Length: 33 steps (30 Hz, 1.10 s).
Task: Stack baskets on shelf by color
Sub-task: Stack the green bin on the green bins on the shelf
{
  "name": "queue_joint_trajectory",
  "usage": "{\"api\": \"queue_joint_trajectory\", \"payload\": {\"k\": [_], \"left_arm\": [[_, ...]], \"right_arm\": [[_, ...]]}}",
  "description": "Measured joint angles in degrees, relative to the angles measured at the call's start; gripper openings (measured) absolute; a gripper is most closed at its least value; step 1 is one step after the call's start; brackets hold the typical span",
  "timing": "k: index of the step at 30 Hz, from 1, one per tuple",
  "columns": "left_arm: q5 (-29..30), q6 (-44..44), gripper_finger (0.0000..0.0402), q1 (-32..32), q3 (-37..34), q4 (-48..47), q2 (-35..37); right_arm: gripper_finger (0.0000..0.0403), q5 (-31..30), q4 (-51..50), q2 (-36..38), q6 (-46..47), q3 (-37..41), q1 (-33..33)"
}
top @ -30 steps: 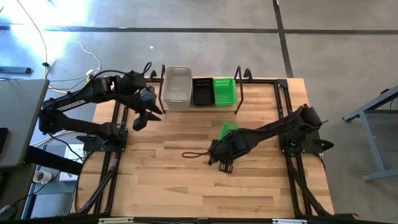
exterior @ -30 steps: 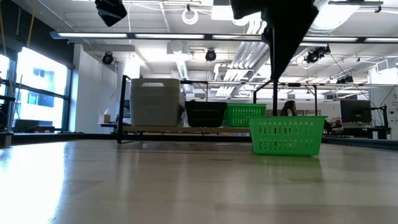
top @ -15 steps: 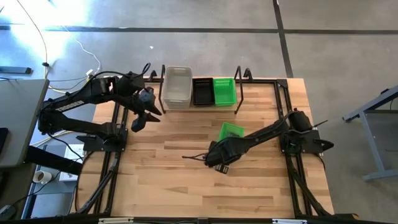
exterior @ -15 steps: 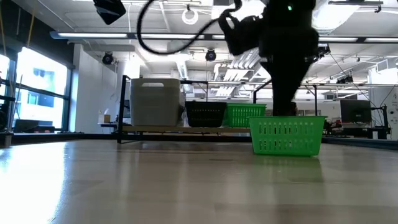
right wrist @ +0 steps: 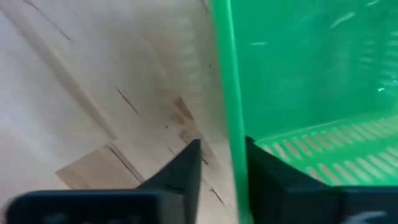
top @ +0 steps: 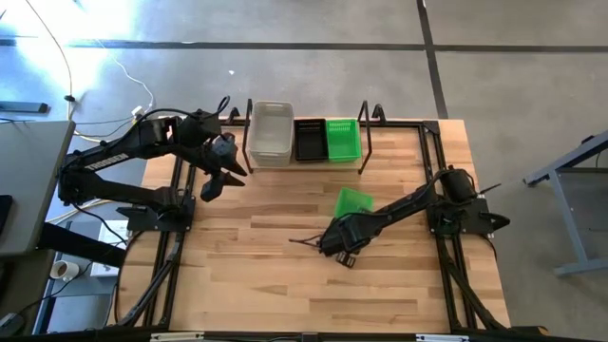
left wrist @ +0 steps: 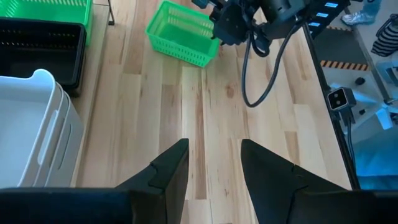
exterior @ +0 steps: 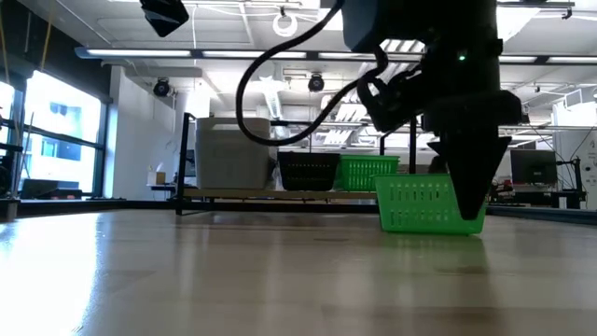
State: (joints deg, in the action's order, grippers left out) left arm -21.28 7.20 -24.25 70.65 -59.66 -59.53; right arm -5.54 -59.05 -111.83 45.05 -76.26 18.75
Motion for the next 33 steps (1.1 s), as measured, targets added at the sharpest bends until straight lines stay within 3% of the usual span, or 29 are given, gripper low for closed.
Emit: {"api": "queue_joint_trajectory", "payload": {"k": [5,23,33], "left_arm": [[0.0,0.0,0.0136,0.0,0.0,0.0,0.0],[0.0,-0.1,0.0136,0.0,0.0,0.0,0.0],[0.0,0.0,0.0136,0.0,0.0,0.0,0.0]], "right_arm": [[0.001,0.1,0.0,0.0,-2.7,-1.5,0.2],[0.0,-6.4,-8.1,0.1,-16.8,-15.4,0.9],[0.0,-15.9,-11.7,8.2,-24.6,-16.6,-2.6]]}}
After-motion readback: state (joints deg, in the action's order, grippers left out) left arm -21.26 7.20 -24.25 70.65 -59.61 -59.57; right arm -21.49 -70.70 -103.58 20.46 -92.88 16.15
